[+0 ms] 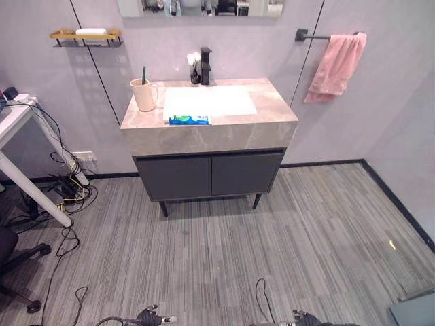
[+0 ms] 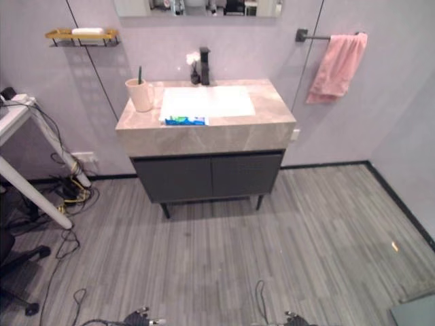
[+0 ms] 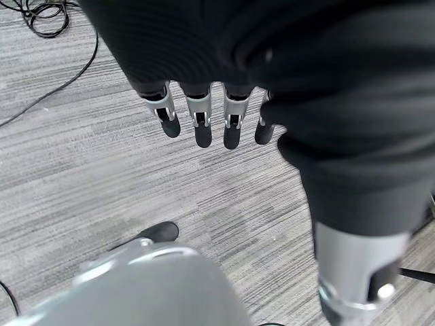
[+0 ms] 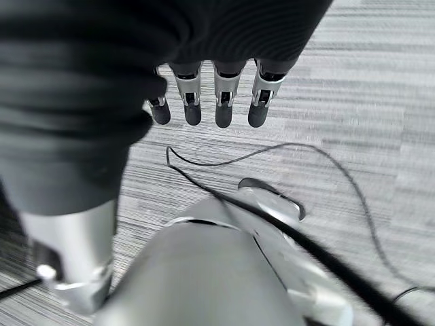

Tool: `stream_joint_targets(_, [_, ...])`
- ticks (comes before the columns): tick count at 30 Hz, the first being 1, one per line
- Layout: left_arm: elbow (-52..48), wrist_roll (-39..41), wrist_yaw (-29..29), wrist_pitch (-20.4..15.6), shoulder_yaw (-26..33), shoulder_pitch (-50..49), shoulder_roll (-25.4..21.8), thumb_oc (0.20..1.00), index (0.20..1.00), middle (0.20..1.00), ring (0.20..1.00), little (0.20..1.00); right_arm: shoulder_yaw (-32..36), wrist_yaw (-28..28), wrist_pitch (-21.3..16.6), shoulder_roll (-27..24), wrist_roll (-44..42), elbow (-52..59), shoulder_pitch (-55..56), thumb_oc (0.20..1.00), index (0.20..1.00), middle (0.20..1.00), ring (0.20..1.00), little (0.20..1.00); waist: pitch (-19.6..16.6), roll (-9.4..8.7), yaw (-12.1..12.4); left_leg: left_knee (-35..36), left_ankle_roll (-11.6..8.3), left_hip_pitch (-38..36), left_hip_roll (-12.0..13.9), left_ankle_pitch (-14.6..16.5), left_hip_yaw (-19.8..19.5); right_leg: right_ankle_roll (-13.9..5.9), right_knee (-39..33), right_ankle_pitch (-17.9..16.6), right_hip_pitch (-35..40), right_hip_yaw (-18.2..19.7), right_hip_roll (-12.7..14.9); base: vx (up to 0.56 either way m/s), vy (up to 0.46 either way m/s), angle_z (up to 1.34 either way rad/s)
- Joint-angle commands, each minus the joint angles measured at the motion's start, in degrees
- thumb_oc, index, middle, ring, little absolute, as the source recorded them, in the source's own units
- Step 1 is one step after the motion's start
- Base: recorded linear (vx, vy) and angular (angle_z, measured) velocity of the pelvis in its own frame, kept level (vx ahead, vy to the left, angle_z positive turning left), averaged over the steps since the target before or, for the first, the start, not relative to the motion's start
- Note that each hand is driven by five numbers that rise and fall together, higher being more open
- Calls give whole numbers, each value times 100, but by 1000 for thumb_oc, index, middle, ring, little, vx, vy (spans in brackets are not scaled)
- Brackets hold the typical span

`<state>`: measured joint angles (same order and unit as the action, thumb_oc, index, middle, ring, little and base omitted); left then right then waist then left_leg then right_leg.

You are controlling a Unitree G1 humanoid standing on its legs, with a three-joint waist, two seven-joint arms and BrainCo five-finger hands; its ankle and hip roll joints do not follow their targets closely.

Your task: Put brush and paste in cup on sink, flatten towel.

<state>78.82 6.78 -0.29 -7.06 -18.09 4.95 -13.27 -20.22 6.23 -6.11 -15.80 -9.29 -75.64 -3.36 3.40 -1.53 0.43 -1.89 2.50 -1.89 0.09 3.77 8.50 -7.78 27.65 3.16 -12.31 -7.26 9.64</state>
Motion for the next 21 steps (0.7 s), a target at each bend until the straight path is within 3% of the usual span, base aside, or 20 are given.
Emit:
stream_joint_targets(1, [-59,369,8,-47,512,152,-236,1000,1000,1000,1000,1000,53,-27,-36,103,-309,88,-102,1000,1000,1000,1000,1000,428,25,4,56,202,-416,-308,58,-116,-195,54,-1870,-178,126,205,113,119,-24])
stream_joint_targets(4, [-28,403,2,-62,621,101,-255,1000,1000,1000,1000,1000,204,33,-54,135,-708,141,18,1000,1000,1000,1000,1000,385,23,-132,220,177,-597,-367,50,-97,-136,-346,-1686,-331,140,-54,173,58,-16])
stream_joint_targets(6, [47,475,-2,-66,714,120,-267,1000,1000,1000,1000,1000,343,2,-47,139,-781,-18,74,1000,1000,1000,1000,1000,342,-40,-187,366,121,-747,-437,123,-72,-133,-1229,-1662,-317,0,-35,265,-41,0])
stream_joint_targets(7, [46,638,-31,-67,787,179,-243,1000,1000,1000,1000,1000,345,-12,-29,133,-706,-77,85,1000,1000,1000,1000,1000,324,-91,-262,375,76,-836,-487,229,-132,-161,-1841,-1763,-403,48,-55,322,-72,-3])
stream_joint_targets(10, [-43,801,-9,-104,782,279,-187,1000,1000,1000,1000,1000,328,-13,18,122,-624,-95,97,1000,1000,1000,1000,1000,364,-124,-357,369,-12,-1058,-503,363,-220,-270,-2331,-2085,-580,30,-6,245,-60,2])
stream_joint_targets(12, [-87,821,-18,-115,759,294,-148,1000,1000,1000,1000,1000,334,-13,31,105,-582,-131,114,1000,1000,1000,1000,1000,372,-98,-370,383,-50,-1176,-457,403,-250,-280,-2462,-2131,-521,-94,-11,269,-91,6])
stream_joint_targets(17, [-154,915,-51,-123,669,238,-34,1000,1000,1000,1000,1000,359,17,26,-1,-648,-128,148,1000,1000,1000,1000,1000,146,-17,-462,129,-231,-1395,-173,476,-437,-71,-2163,-1800,-425,10,-311,347,-153,28])
stream_joint_targets(18, [-192,972,-70,-107,645,244,-2,1000,1000,1000,1000,1000,286,-8,6,-65,-579,-56,121,1000,1000,1000,1000,1000,121,15,-446,-339,-402,-1278,-46,267,-440,87,-2036,-1577,-329,-98,-469,414,-260,18])
stream_joint_targets(21, [-179,880,-79,-105,544,297,5,1000,1000,1000,1000,1000,200,-34,-7,-134,-484,11,50,1000,1000,1000,1000,1000,114,30,-455,-698,-571,-1178,78,5,-456,188,-1942,-1408,-234,-209,-573,208,-155,-6])
